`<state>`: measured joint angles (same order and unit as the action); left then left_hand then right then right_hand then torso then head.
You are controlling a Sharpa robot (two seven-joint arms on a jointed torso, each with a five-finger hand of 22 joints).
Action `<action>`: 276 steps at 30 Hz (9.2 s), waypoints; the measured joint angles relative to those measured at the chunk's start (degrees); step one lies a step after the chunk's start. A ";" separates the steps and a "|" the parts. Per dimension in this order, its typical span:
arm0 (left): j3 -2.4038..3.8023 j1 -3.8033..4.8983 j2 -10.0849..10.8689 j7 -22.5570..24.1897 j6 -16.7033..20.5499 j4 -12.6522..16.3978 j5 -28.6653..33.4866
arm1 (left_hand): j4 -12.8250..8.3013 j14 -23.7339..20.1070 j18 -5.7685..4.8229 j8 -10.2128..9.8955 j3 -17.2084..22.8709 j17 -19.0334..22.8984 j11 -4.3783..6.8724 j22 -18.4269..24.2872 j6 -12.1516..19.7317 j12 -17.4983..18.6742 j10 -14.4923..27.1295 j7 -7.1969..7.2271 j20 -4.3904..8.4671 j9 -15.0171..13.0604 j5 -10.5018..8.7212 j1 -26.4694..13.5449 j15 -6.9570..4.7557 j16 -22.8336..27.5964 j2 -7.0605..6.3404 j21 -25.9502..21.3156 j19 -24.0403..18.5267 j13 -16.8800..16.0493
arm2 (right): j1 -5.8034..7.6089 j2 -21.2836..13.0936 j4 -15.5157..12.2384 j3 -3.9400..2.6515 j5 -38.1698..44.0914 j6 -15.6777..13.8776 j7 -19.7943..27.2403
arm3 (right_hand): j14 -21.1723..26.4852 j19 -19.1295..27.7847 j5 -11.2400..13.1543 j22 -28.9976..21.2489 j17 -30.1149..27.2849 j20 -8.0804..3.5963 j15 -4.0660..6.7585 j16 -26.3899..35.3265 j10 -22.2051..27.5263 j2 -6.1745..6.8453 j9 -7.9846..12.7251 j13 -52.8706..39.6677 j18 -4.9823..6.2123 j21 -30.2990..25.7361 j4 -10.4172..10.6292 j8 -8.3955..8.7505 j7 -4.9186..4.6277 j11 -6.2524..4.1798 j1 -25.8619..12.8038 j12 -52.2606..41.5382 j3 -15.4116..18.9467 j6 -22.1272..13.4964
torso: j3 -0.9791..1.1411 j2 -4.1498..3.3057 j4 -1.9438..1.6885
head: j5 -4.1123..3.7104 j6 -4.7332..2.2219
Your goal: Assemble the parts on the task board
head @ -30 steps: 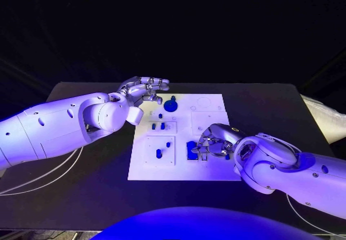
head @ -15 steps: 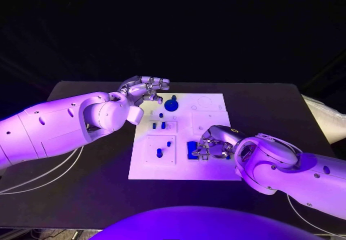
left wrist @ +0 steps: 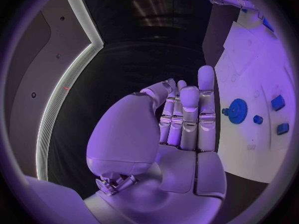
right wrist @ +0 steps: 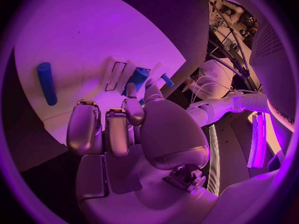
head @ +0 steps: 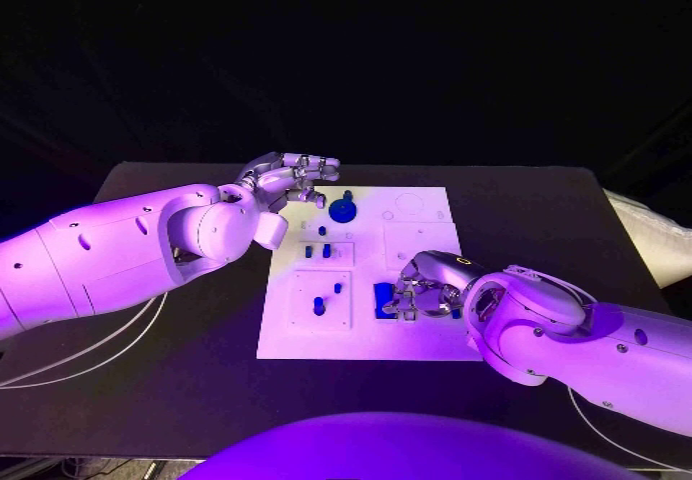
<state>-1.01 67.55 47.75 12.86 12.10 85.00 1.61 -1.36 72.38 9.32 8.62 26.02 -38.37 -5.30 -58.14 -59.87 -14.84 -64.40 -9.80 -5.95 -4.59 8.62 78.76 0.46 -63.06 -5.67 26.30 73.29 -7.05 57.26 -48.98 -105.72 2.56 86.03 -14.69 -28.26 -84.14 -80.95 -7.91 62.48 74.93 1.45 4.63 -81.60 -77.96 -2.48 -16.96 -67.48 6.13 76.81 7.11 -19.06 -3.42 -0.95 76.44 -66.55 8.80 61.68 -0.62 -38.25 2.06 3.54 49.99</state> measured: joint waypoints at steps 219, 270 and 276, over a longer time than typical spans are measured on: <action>-0.10 -0.31 0.04 -1.16 -2.40 -0.49 0.00 | -0.40 -0.59 -0.01 0.45 0.40 1.04 -0.11 0.20 0.40 -0.69 0.93 0.00 -0.21 0.07 0.46 -0.22 0.17 0.00 0.23 -0.45 -0.21 -0.09 | -0.49 -2.24 1.96 0.02 -18.30 -6.05 -3.79 | 0.01 -1.43 -4.87 4.55 -0.01 -0.62 0.41 -1.77 -2.98 7.41 -1.53 -3.21 -0.86 1.78 6.05 4.63 1.12 -0.73 -14.55 0.78 -15.62 4.60 | 0.09 0.07 0.41 | -1.16 -0.57; -0.11 -0.33 -0.36 -1.84 -3.09 -0.87 -0.06 | -0.56 -0.59 0.00 0.67 0.56 1.03 -0.11 0.19 0.40 -0.81 0.93 0.00 -0.21 0.12 0.67 -0.22 0.17 0.00 0.23 -0.45 -0.21 -0.07 | -0.24 -1.90 3.24 -0.10 -15.64 -6.15 -3.69 | 0.00 -1.43 -5.75 5.00 0.01 -0.62 0.40 -1.77 -2.97 -0.30 -2.29 -4.32 -0.86 1.77 8.46 4.66 0.76 -0.71 -11.65 1.33 -8.02 4.23 | 0.08 0.08 0.38 | -1.33 -0.52; -0.11 -0.33 -0.40 -1.95 -3.15 -0.93 -0.08 | -0.56 -0.71 0.00 0.67 0.56 1.13 -0.10 0.19 0.40 -0.81 0.93 0.00 -0.21 0.11 0.67 -0.22 0.05 0.00 0.23 -0.45 -0.21 -0.07 | -0.18 -1.69 3.38 -0.11 -15.70 -6.08 -4.01 | 0.00 -1.43 -5.75 5.14 0.01 -0.62 0.40 -1.77 -2.97 -0.60 -2.28 -4.42 -0.86 1.77 8.46 4.66 0.76 -0.71 -11.36 1.33 -8.02 4.23 | 0.09 0.08 0.41 | -1.46 -0.60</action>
<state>-1.12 67.22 47.35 10.91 8.95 84.07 1.53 -1.92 71.67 9.31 9.29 26.58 -37.25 -5.41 -57.95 -59.46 -15.64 -63.48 -9.80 -6.15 -4.47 9.29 78.54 0.51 -63.06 -5.44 25.85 73.08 -7.12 57.08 -50.67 -102.34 2.45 70.33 -20.78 -32.26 -84.13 -82.37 -13.66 67.63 74.93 0.83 5.03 -83.37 -80.93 -3.08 -19.25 -71.90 5.27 78.58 15.57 -14.40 -2.66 -1.67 65.08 -65.22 0.79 65.91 -0.52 -38.17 2.47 2.08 49.39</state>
